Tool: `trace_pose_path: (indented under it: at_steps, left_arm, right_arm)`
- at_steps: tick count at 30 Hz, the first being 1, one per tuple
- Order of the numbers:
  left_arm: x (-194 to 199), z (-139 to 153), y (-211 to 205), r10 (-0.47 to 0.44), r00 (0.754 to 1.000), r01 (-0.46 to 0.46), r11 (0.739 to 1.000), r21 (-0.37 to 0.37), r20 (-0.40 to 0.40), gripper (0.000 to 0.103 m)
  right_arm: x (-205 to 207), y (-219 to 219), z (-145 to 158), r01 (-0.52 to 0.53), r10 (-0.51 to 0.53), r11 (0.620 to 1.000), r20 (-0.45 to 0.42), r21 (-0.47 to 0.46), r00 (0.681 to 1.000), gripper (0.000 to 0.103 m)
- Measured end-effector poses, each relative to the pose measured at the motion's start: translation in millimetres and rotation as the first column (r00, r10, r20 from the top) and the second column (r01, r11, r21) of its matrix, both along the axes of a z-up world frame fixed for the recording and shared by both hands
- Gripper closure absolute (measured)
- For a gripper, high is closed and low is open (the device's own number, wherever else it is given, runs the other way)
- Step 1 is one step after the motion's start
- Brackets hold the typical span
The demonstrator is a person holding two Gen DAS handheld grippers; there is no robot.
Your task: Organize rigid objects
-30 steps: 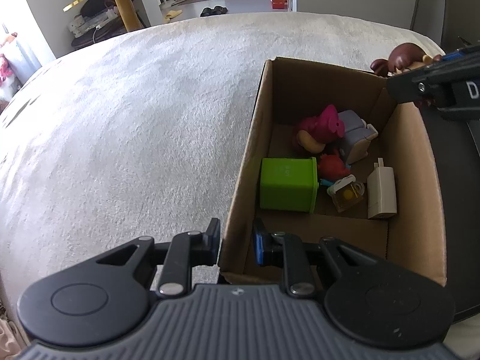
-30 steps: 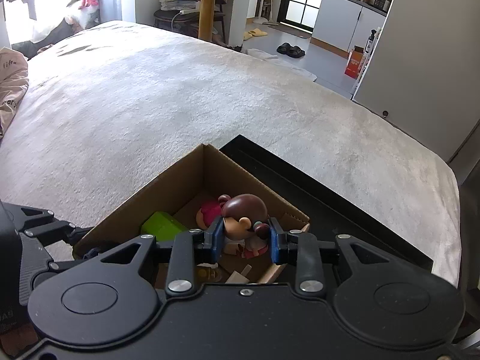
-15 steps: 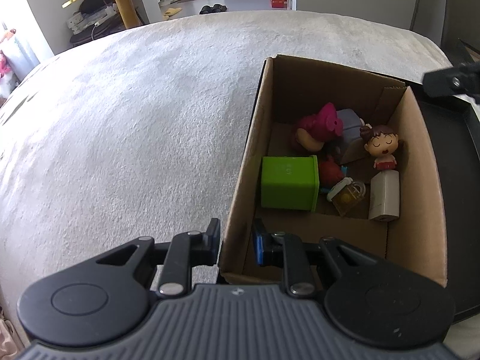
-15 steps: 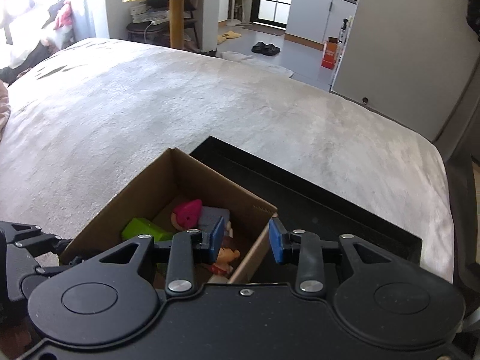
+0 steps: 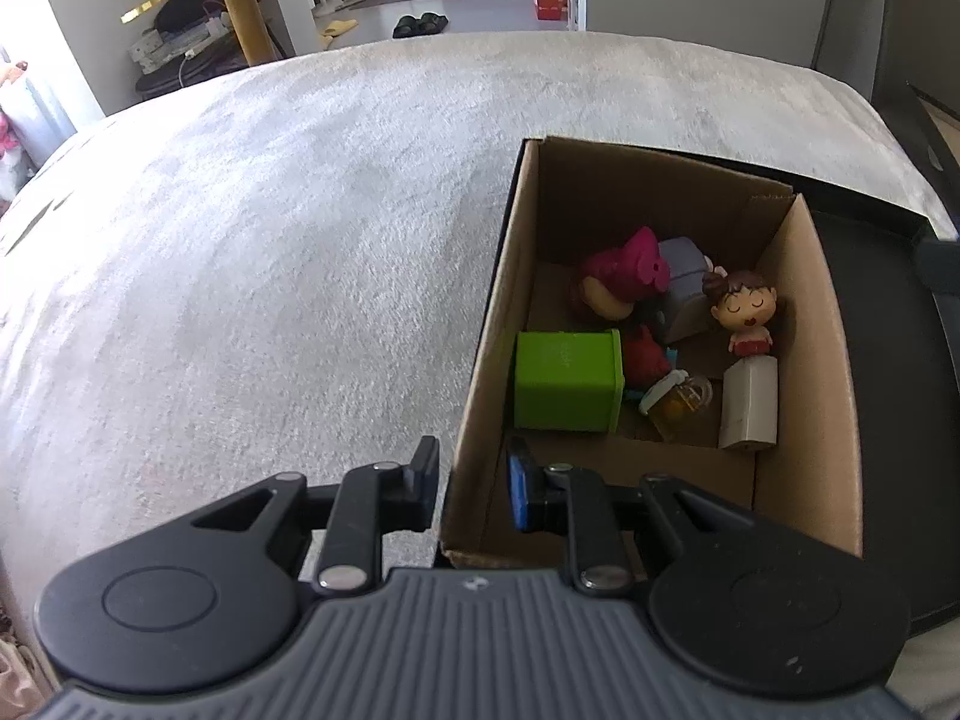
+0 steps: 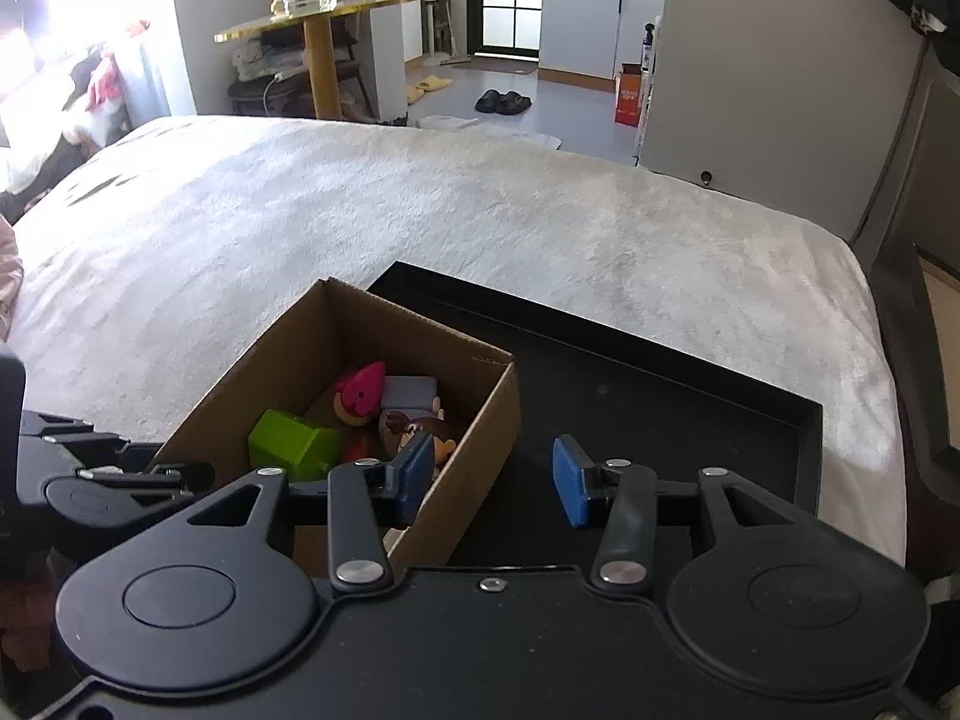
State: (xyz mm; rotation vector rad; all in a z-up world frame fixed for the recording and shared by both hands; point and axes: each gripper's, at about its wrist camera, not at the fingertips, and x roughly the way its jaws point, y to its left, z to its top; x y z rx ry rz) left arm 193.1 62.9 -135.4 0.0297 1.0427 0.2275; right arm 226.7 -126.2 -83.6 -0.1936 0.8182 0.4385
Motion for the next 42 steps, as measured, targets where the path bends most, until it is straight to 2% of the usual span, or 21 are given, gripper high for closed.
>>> trace_pose_path:
  at_steps: [5,15,23,24,26,29,34,36,39,42]
  left_arm:
    - [-1.1,10.2,0.4,0.005,1.0,-0.005,1.0,-0.01,0.002,0.078]
    - [-0.7,35.0,-12.8,-0.03,0.999,0.03,0.999,-0.014,0.026,0.077]
    - [-9.3,54.8,-28.0,-0.067,0.996,0.068,0.998,-0.017,0.057,0.076]
    - [-10.2,56.9,-28.6,-0.069,0.996,0.07,0.997,-0.015,0.057,0.074]
    - [-11.6,60.8,-27.8,-0.067,0.996,0.069,0.997,-0.029,0.056,0.069]
    - [-15.1,66.0,-25.2,-0.06,0.997,0.063,0.995,-0.081,0.045,0.059]
    - [-25.9,78.7,-24.7,-0.063,0.997,0.068,0.993,-0.094,0.053,0.041]
    - [-28.9,83.9,-23.6,-0.065,0.996,0.07,0.992,-0.103,0.059,0.028]
    - [-33.4,92.2,-23.5,-0.084,0.994,0.091,0.99,-0.11,0.072,0.02]
    - [-38.7,102.0,-20.1,-0.077,0.992,0.089,0.988,-0.124,0.1,0.017]
  right_arm:
    - [-7.0,-14.1,0.8,0.026,-0.026,0.999,-0.008,0.03,1.0,0.052]
    - [-22.0,-48.1,-2.1,0.148,-0.144,0.98,-0.039,0.133,0.989,0.039]
    - [-35.0,-62.1,6.6,0.184,-0.183,0.969,-0.021,0.166,0.983,0.015]
    - [-35.9,-63.6,7.8,0.187,-0.186,0.968,-0.021,0.167,0.982,0.014]
    - [-37.5,-65.4,10.1,0.195,-0.194,0.966,-0.024,0.172,0.981,0.005]
    - [-42.6,-69.3,13.1,0.21,-0.208,0.959,-0.028,0.191,0.978,0.0]
    - [-49.0,-76.5,18.4,0.257,-0.244,0.938,-0.082,0.234,0.966,0.0]
    - [-51.9,-80.0,23.4,0.268,-0.252,0.926,-0.094,0.266,0.963,0.0]
    - [-57.4,-80.6,31.4,0.279,-0.265,0.92,-0.087,0.274,0.96,0.0]
    - [-61.4,-81.9,36.7,0.288,-0.274,0.915,-0.089,0.283,0.958,0.0]
